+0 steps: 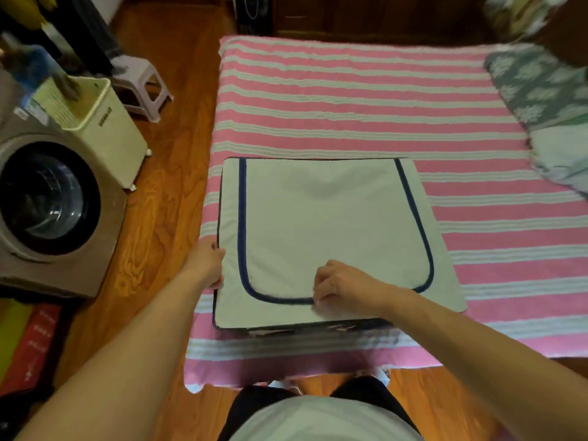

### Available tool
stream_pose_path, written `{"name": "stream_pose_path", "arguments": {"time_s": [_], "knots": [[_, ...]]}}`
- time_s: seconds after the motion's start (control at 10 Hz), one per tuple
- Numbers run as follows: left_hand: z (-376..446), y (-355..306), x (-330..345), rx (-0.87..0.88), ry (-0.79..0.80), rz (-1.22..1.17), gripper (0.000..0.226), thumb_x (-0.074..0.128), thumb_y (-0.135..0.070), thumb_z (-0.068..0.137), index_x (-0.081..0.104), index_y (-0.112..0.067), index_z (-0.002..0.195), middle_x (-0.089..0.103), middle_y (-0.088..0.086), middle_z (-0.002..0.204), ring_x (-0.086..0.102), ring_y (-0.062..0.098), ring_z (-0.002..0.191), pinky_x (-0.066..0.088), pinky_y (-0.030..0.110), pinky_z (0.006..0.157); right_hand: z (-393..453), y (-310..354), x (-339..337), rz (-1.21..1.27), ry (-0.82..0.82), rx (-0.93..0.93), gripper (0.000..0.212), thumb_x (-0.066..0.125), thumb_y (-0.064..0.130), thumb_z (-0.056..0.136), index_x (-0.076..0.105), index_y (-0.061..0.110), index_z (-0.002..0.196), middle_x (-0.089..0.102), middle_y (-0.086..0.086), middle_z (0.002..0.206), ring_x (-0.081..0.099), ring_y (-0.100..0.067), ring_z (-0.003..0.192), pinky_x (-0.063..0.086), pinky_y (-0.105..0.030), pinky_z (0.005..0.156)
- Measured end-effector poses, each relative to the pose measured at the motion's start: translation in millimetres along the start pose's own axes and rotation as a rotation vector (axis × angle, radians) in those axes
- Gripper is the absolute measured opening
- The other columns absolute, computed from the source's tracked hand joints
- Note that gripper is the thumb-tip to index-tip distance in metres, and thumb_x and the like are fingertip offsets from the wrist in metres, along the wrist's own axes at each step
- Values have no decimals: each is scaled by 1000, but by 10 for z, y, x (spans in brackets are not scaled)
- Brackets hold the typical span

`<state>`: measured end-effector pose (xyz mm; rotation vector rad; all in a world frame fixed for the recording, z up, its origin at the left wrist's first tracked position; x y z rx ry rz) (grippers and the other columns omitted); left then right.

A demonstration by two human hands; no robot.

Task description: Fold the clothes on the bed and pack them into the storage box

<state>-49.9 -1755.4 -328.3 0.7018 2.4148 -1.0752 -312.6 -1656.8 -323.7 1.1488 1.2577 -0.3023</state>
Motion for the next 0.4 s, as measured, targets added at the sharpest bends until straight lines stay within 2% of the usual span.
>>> {"name": "stream_pose_path", "arguments": {"time_s": [0.1, 0.2, 0.3, 0.4], "knots": [[-17, -11, -7, 19, -30, 41, 15, 43, -12, 108, 55, -11, 117, 52, 14, 88, 49, 27, 70, 49, 31, 54, -222, -173, -180, -9, 79, 138, 19, 60, 40, 84, 77, 32, 80, 62, 15, 90, 56, -9, 85, 50, -25, 79], [-121, -45, -52, 25, -57, 92, 17, 45, -12, 107, 52, -7, 122, 56, 16, 94, 53, 28, 73, 50, 33, 55, -329, -238, -219, -7, 153, 255, 15, 60, 38, 86, 75, 37, 84, 60, 19, 93, 56, -2, 85, 45, -17, 80], [-315, -273, -47, 191, -178, 330, 44, 51, -9, 101, 39, -3, 143, 58, 22, 121, 60, 39, 102, 49, 38, 73, -354, -253, -290, 97, 163, 320, 23, 68, 21, 90, 74, 31, 109, 61, 14, 106, 60, -6, 95, 46, -21, 87], [-720, -632, 105, 365, -176, 418, 34, 50, -24, 104, 46, -14, 137, 59, 11, 126, 62, 30, 106, 55, 38, 86, -427, -239, -520, 214, 77, 465, 49, 68, 12, 93, 55, 24, 139, 59, 2, 128, 59, -15, 109, 47, -25, 91]]}}
Point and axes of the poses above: each hand's wrist, its own z-axis towards the middle knuckle, its own x-axis out of the palm, y = z × x, the point moved 5 cm from there along z, towards the middle knuckle
